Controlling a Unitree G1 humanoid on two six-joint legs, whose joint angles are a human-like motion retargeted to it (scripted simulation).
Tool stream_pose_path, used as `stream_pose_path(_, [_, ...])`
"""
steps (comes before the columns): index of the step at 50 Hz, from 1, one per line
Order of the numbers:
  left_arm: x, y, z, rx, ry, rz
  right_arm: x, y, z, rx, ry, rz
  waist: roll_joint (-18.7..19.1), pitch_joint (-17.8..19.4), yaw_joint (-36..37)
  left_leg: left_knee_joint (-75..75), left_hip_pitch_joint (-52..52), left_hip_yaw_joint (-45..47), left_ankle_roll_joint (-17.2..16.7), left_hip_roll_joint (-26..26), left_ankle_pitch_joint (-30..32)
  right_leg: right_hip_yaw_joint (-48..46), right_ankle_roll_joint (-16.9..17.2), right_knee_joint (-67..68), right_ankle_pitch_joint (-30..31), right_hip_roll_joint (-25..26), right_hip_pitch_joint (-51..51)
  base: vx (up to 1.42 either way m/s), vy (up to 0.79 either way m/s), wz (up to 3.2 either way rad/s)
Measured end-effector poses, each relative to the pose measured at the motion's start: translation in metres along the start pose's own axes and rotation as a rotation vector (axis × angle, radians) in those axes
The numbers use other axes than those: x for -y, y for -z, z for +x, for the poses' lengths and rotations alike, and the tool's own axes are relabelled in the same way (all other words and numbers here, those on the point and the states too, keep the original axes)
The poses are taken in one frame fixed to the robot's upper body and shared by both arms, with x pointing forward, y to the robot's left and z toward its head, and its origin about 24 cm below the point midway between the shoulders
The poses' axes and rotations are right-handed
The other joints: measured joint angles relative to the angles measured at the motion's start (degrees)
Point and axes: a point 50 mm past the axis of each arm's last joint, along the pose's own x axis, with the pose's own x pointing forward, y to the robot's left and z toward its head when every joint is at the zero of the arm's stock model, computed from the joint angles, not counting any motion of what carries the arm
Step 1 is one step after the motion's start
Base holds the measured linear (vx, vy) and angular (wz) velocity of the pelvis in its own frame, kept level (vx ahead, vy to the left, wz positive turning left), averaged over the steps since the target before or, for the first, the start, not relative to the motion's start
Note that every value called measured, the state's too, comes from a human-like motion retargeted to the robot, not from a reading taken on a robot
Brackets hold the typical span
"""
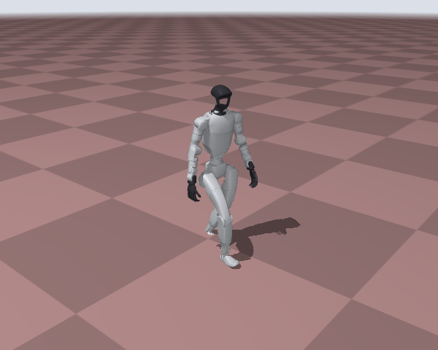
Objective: Walk
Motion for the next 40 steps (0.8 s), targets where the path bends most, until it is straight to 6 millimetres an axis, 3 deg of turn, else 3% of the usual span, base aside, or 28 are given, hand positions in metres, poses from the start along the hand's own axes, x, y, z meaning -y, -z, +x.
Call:
stream_pose_path(5, [0.001,-0.017,0.002,0.067,-0.002,0.010,0.002,-0.002,0.000,0.011,0.014,-0.016,-0.5,0.4,0.1,3.7,3.7,0.6,-1.6,0.5,-1.7,-0.6,-0.7,1.9,0.0,-0.3,-0.4,0.46,-0.13,-0.23])
stream_pose_path(10, [0.004,-0.014,0.001,0.064,-0.007,-0.042,0.007,-0.009,0.000,0.035,0.046,-0.038,1.6,1.2,0.4,15.1,6.0,-2.2,-5.1,2.8,0.0,-2.7,-5.6,12.3,-0.5,2.7,1.6,0.59,-0.14,-0.39])
stream_pose_path(15, [0.016,0.009,-0.002,-0.003,0.022,-0.089,0.014,-0.022,0.000,0.079,0.079,-0.078,7.6,0.5,2.0,37.5,-1.3,-4.4,-14.5,8.1,17.4,-5.8,-11.2,12.5,-3.4,11.3,5.8,0.58,-0.10,-0.50])
stream_pose_path(17, [0.021,0.016,-0.004,-0.023,0.042,-0.078,0.018,-0.031,-0.001,0.112,0.095,-0.088,8.5,-0.7,3.2,47.5,-7.9,-3.0,-15.5,10.0,22.3,-5.8,-12.1,11.2,-5.0,13.4,7.5,0.57,-0.06,-0.52])
stream_pose_path(21, [0.025,0.026,-0.007,-0.046,0.070,-0.060,0.028,-0.059,-0.004,0.206,0.150,-0.086,7.9,-3.1,6.1,60.2,-23.6,1.6,-10.2,14.1,16.9,-4.1,-11.3,5.9,-7.6,15.5,13.2,0.59,-0.07,-0.54])
stream_pose_path(25, [0.025,0.037,-0.010,-0.068,0.074,-0.067,0.037,-0.095,-0.010,0.339,0.200,-0.065,6.6,-4.0,9.3,56.7,-36.2,5.3,-5.5,15.8,8.3,-0.9,-9.6,-2.2,-9.1,16.6,22.7,0.66,-0.06,-0.63])
stream_pose_path(28, [0.027,0.048,-0.014,-0.097,0.067,-0.077,0.039,-0.126,-0.018,0.455,0.216,-0.058,5.7,-3.5,10.7,44.0,-41.5,7.3,-5.2,14.7,6.3,2.4,-8.6,-8.0,-10.3,16.5,30.8,0.75,-0.03,-0.67])
stream_pose_path(33, [0.029,0.061,-0.017,-0.142,0.048,-0.086,0.036,-0.170,-0.032,0.612,0.212,-0.122,3.4,-4.0,10.7,12.6,-44.1,7.3,-7.8,8.0,10.4,6.7,-7.9,-13.6,-13.2,14.0,39.4,0.80,0.02,-0.50])
stream_pose_path(37, [0.030,0.071,-0.020,-0.181,0.021,-0.114,0.027,-0.177,-0.033,0.636,0.194,-0.158,2.1,-5.4,11.1,9.8,-46.8,7.0,-7.3,5.0,11.6,7.2,-7.2,-7.0,-15.9,12.3,41.7,0.81,0.05,-0.59])
stream_pose_path(40, [0.030,0.078,-0.022,-0.216,0.001,-0.152,0.017,-0.160,-0.025,0.570,0.166,-0.153,-0.6,-6.0,11.5,17.4,-46.8,8.6,-5.1,2.3,14.9,6.4,-4.9,2.0,-13.1,7.9,43.3,0.84,0.08,-0.61])
